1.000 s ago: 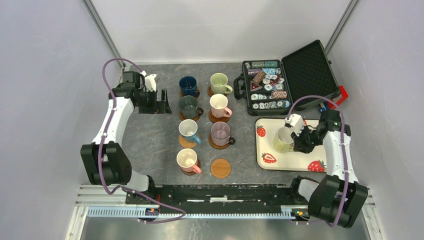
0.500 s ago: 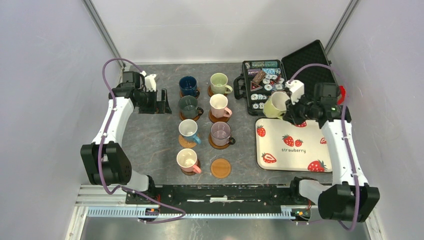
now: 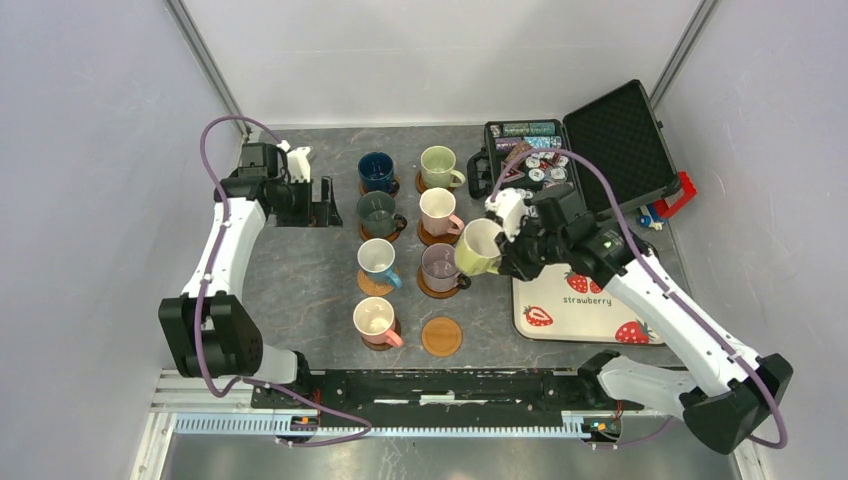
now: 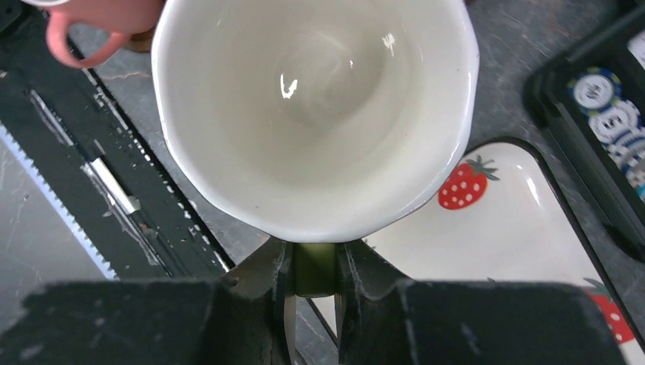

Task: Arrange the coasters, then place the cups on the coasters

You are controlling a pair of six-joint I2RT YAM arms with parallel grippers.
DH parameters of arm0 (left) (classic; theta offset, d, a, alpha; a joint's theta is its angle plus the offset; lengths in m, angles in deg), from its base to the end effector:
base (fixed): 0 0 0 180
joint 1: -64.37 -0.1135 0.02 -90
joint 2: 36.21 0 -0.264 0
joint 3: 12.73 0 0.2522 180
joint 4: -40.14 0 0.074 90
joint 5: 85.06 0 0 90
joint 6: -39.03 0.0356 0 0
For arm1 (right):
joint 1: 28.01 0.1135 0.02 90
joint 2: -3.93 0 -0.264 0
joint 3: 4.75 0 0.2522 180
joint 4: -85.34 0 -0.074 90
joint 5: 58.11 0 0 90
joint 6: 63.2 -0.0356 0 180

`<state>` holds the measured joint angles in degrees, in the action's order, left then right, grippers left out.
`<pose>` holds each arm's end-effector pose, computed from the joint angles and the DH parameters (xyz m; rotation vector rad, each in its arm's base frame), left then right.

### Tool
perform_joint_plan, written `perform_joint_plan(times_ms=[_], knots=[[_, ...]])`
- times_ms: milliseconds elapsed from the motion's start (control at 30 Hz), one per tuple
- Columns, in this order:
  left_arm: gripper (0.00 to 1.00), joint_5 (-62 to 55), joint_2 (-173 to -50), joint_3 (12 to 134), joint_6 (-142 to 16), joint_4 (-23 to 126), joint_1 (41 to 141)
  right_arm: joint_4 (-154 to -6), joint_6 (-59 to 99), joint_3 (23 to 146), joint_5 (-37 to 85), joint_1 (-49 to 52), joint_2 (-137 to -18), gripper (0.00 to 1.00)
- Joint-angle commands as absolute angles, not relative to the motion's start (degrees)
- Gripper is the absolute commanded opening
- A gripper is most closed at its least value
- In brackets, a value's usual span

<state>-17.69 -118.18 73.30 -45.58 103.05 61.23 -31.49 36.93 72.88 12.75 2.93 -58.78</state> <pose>0.2903 0.0022 0.3013 0.1913 2.5337 -0.4536 0.1778 0.1202 0.3328 -0.9965 2.2158 0.5691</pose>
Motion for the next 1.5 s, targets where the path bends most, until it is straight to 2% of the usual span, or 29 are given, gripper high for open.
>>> perform_joint_plan(times_ms=[0,333,533,667,1467], knots=[[1.00,-17.6,-115.2,72.5,-46.4,101.6,61.4,-38.8,31.7,76.2,20.1,10.4,-56.4,0.00],[1.00,-17.3,-113.8,71.6,-46.2,102.1,61.4,-45.4,25.5,70.7,31.3,33.9,-57.0,0.00],[1.00,-17.4,-113.8,71.7,-46.0,102.1,61.4,-48.6,24.9,65.4,37.0,41.6,-57.8,0.00],[1.00,-17.5,-113.2,70.9,-45.9,102.1,61.4,-50.7,24.8,60.8,37.4,43.2,-57.3,0.00],[1.00,-18.3,-113.2,70.2,-45.7,101.4,61.4,-57.2,19.7,53.0,36.0,41.3,-61.3,0.00]])
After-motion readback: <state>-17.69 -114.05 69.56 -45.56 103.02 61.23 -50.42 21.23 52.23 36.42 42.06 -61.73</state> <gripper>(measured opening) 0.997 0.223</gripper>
